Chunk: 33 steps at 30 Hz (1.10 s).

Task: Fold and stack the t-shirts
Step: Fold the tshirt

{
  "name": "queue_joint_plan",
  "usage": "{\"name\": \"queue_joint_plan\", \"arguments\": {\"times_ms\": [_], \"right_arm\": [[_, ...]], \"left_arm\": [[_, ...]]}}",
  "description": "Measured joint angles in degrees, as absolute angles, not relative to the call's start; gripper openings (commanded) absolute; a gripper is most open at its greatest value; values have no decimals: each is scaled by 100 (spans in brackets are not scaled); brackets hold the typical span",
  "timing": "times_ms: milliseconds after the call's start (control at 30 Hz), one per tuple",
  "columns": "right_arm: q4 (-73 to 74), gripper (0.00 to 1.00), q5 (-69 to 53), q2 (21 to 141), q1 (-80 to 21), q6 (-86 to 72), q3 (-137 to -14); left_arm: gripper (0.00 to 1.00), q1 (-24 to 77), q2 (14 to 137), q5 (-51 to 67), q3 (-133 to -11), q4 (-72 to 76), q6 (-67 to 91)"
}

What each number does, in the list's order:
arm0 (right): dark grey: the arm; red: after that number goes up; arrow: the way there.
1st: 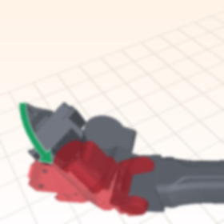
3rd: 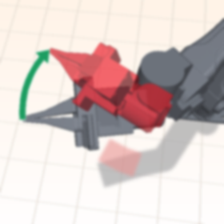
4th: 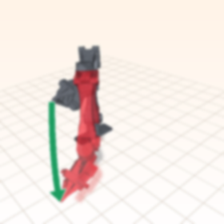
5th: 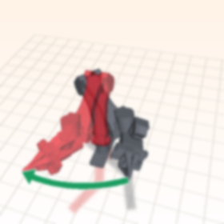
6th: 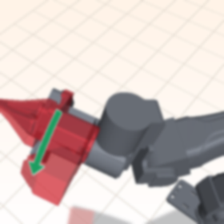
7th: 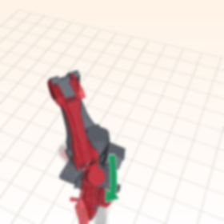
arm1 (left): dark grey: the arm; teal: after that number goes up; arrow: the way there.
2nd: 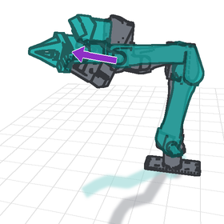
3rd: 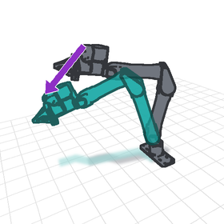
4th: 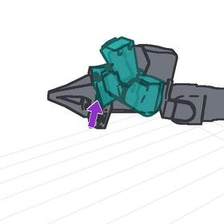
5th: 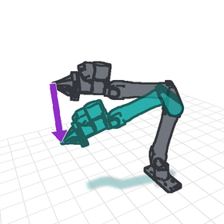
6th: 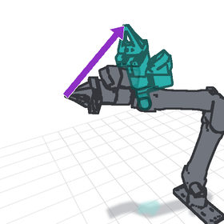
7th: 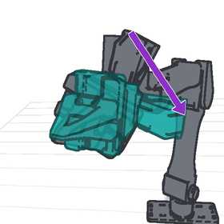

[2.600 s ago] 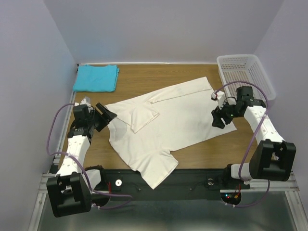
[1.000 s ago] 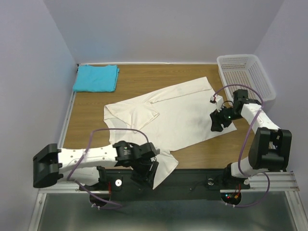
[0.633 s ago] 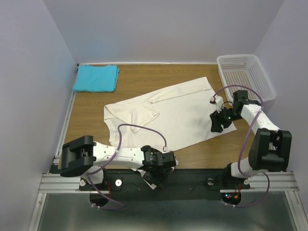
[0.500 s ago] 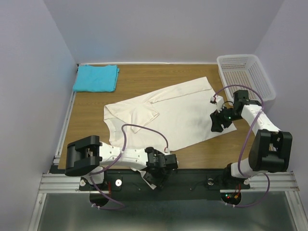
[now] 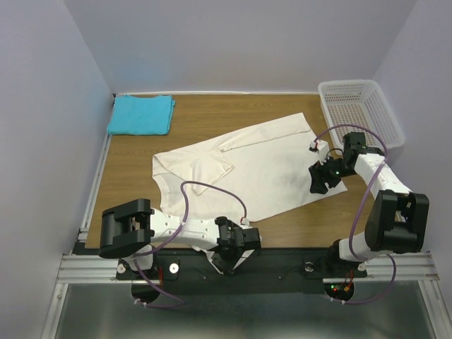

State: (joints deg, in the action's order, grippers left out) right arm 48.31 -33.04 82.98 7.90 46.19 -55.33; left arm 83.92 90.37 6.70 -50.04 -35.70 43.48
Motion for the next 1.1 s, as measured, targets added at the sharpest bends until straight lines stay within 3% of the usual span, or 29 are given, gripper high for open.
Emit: {"name": "queue_joint_plan", "arguments": {"times_ms": [33,67,267,600,1100], "right_arm": [[4831,70,-3304,8298,790,4617,-5535],[4834,70,-3301,8298,790,4606,-5535],[4834,70,-3170,8298,803,4576,-5542],[4539,65,-2257,8565,1763,3933,-6003],[3610,53,-1474,9253,2324,2786,-5900]], "left_arm": [[12,8392,9037,666,-5004,-3575,4344],[8,8392,9037,648,-5004,-3597,4316],[0,8394,8967,576,-5127,-3769,4281],[0,8394,8252,563,-5356,-3782,4287],[0,8353,7470,554,-5315,-3614,4329]]}}
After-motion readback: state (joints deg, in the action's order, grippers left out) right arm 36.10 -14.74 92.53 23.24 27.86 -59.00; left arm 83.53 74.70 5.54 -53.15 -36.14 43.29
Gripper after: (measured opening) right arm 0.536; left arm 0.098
